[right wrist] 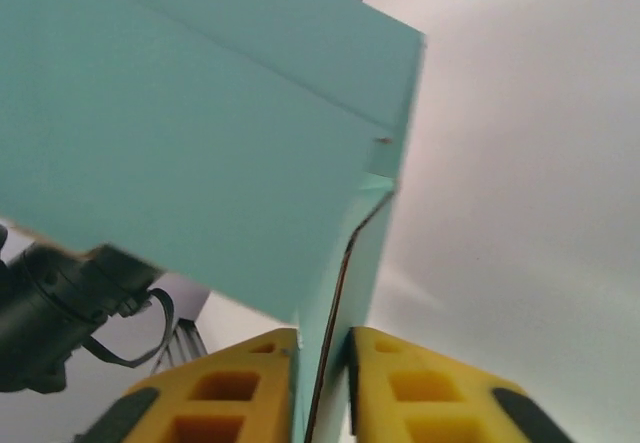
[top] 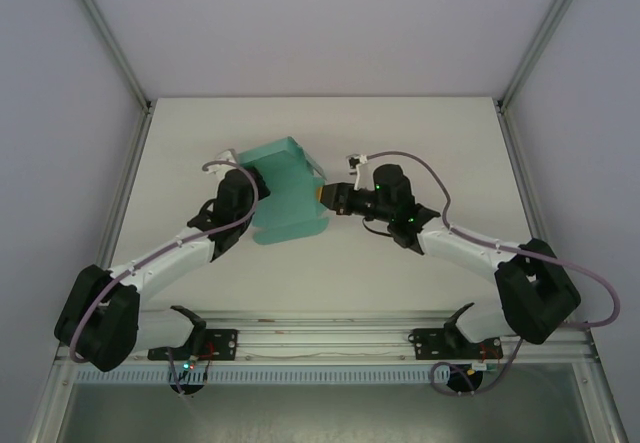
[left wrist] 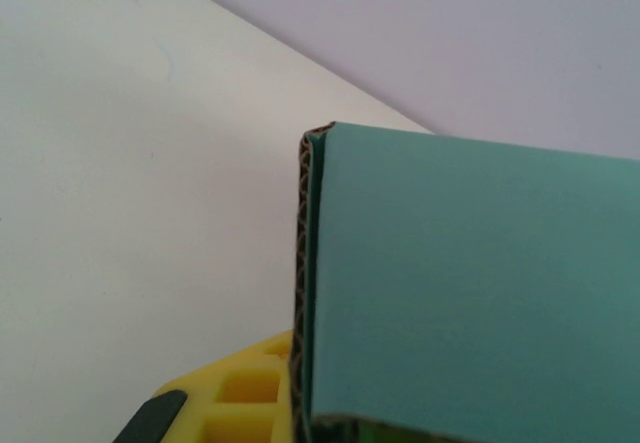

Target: Assemble paper box

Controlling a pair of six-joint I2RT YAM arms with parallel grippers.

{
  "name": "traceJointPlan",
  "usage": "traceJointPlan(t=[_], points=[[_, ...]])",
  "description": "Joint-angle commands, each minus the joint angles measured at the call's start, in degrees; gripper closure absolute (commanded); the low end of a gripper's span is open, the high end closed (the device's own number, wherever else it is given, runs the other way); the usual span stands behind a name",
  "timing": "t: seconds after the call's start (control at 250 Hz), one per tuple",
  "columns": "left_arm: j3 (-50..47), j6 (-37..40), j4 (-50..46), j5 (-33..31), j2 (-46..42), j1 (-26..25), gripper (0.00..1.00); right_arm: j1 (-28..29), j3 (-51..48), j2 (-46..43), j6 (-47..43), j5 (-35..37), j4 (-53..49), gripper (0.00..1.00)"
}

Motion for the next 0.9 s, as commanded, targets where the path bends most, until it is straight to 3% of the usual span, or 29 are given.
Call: traceJointPlan(t=[0.0,0.244,0.356,0.384,0.444,0.536,0.68,0.835,0.899], points=[[-2.0,-1.8,6.0,1.7,-2.7,-0.2,1.0,0.1,-1.0,-2.3,3.6,-1.8,6.1,0.88],[-6.4,-2.9,15.0,4.7,-7.2,0.5,1.0,-1.0,-6.5,-5.4,15.1,-8.1,21.4,0.99],[-6.9,-2.9,17.0,7.6,-8.2,0.7,1.0,-1.0,-5.8,-5.6,15.4,-8.4,18.2,0.98],[-6.6,-2.4,16.7,8.4,-8.3,0.7,1.0,-1.0,-5.3,-5.9,13.7,-8.0,15.3,0.94],[-5.6,-1.5,14.4,9.1,-8.4,0.7,1.0,-1.0,-4.0,-7.8,7.4,-6.1,6.7,0.75],[-4.4,0.2,10.7,8.8,-8.3,0.7,1.0,-1.0,-3.0,-12.9,-0.9,1.3,-5.6,0.65],[-4.4,4.7,7.8,9.6,-8.3,0.7,1.0,-1.2,-2.3,-22.5,-10.1,8.4,-17.4,0.29],[-2.7,10.4,2.3,12.5,-7.1,0.7,1.0,-1.5,-1.5,-28.4,-19.6,20.6,-24.6,0.16],[-2.5,11.8,1.7,13.8,-6.5,0.7,1.0,-2.4,-0.1,-27.3,-23.7,19.8,-26.1,0.18]])
